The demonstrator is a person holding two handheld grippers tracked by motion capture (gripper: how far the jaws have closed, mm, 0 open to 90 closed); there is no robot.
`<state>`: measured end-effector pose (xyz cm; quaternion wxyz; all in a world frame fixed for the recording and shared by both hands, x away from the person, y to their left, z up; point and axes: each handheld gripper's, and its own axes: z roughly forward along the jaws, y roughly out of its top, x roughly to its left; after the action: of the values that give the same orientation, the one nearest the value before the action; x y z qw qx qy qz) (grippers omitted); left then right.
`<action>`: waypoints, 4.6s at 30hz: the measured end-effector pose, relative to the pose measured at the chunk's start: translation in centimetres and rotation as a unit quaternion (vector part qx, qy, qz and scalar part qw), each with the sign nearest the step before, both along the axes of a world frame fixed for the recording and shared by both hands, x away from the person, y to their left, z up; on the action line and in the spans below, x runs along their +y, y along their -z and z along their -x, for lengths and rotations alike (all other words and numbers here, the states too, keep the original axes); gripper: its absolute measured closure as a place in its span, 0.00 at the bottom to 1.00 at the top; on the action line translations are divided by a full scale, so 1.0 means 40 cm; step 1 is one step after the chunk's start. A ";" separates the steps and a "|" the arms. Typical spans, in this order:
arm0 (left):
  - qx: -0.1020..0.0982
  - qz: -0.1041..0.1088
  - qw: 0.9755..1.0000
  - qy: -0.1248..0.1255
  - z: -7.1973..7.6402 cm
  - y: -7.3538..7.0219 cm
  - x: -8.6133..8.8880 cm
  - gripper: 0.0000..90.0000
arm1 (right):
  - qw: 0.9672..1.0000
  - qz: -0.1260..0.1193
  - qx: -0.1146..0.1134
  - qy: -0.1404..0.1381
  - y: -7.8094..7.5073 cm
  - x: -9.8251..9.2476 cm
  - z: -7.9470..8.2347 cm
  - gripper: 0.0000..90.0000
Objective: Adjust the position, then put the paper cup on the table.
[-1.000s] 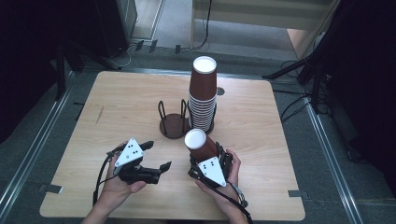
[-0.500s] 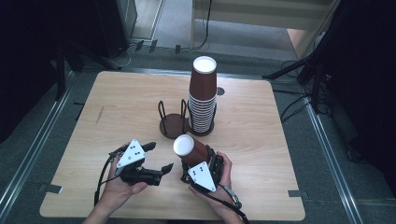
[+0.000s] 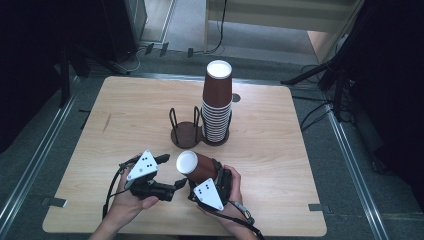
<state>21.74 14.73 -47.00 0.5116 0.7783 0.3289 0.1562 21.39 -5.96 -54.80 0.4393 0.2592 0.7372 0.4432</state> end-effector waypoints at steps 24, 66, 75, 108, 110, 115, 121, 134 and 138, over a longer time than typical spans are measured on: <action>0.011 -0.011 1.000 0.018 0.003 0.004 -0.014 0.10 | 0.998 0.042 -0.016 -0.050 0.015 0.029 0.026 0.11; 0.027 -0.018 0.999 0.018 0.001 0.001 -0.020 0.25 | 0.996 0.052 -0.017 -0.064 0.006 0.031 0.033 0.04; 0.001 0.003 1.000 -0.016 -0.003 -0.001 0.004 0.25 | 0.998 0.029 -0.017 -0.059 -0.021 0.014 0.029 0.02; -0.072 0.025 0.988 -0.138 0.000 -0.005 0.046 0.26 | 0.998 -0.061 0.009 -0.034 -0.069 -0.022 0.012 0.06; -0.076 0.041 0.986 -0.139 0.002 -0.005 0.047 0.26 | 0.997 -0.071 0.017 -0.028 -0.071 -0.024 0.010 0.06; -0.089 0.085 0.983 -0.139 0.004 -0.005 0.053 0.26 | 0.994 -0.100 0.025 -0.021 -0.076 -0.029 0.010 0.07; -0.123 0.096 0.976 -0.153 0.009 0.001 0.057 0.26 | 0.984 -0.169 0.054 0.013 -0.089 -0.034 0.002 0.04; -0.143 0.121 0.969 -0.162 0.003 0.013 0.053 0.26 | 0.937 -0.317 0.139 0.037 -0.141 -0.044 0.007 0.02; -0.142 0.135 0.967 -0.165 0.001 0.014 0.057 0.26 | 0.914 -0.361 0.179 0.037 -0.158 -0.049 0.003 0.02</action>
<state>21.69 17.02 -47.56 0.6207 0.6070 0.3945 0.3012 21.28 -7.91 -48.46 0.1928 0.5025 0.5827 0.6090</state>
